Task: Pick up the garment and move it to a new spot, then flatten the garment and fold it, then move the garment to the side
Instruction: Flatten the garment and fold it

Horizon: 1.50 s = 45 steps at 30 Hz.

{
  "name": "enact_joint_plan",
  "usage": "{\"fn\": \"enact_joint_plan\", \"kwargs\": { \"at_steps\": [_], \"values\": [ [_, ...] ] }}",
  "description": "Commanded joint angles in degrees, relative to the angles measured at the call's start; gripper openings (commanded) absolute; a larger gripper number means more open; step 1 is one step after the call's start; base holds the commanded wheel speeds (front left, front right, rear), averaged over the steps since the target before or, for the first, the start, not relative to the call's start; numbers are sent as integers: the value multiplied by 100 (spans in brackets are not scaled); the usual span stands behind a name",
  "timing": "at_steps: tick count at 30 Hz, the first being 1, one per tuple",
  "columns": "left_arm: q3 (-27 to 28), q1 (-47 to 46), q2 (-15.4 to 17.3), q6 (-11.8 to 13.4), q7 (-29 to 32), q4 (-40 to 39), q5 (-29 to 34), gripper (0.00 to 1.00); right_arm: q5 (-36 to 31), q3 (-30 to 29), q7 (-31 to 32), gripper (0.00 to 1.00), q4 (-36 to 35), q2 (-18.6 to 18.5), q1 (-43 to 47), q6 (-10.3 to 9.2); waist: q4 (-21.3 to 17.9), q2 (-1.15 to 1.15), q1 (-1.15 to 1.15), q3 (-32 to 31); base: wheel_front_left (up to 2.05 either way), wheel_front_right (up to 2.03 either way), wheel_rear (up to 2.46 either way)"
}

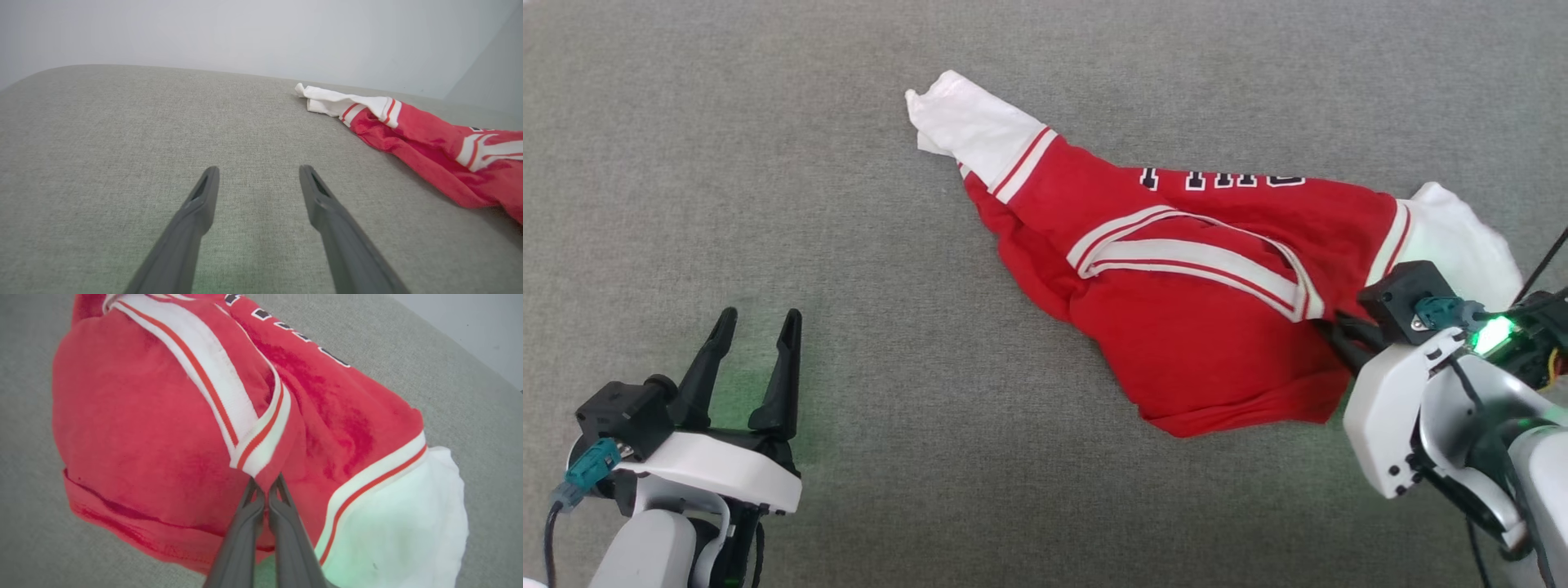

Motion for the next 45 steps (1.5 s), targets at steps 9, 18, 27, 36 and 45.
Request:
{"fn": "enact_joint_plan", "kwargs": {
  "at_steps": [9, 18, 27, 36, 45],
  "values": [
    [19, 56, 74, -13, -29, -19, -79, 100, 629, 534, 638, 0, -898, -451, 629, -12, -219, 0, 0, -67, 0, 0, 0],
    [-366, -98, 300, -13, -28, -205, -335, 100, 926, 844, 755, 4, -1363, -596, 985, -10, -438, 0, 0, -70, 0, 0, 0],
    [-2044, -1462, 1704, -5, 578, -709, -1075, 100, 523, 341, -287, 100, -1178, -227, 808, -10, -563, 0, 0, -114, 0, 0, 0],
    [-3314, -3342, 2674, -5, 3031, -633, -3172, 100, -171, -558, -1804, 100, -1032, 353, 884, -10, -1164, 0, 0, 14, 0, 0, 0],
    [-3704, -4195, 2716, -5, 5035, 469, -4651, 100, -470, -731, -2458, 100, -746, 791, 1100, -10, -1743, 0, 0, 251, 0, 0, 0]
  ]
}}
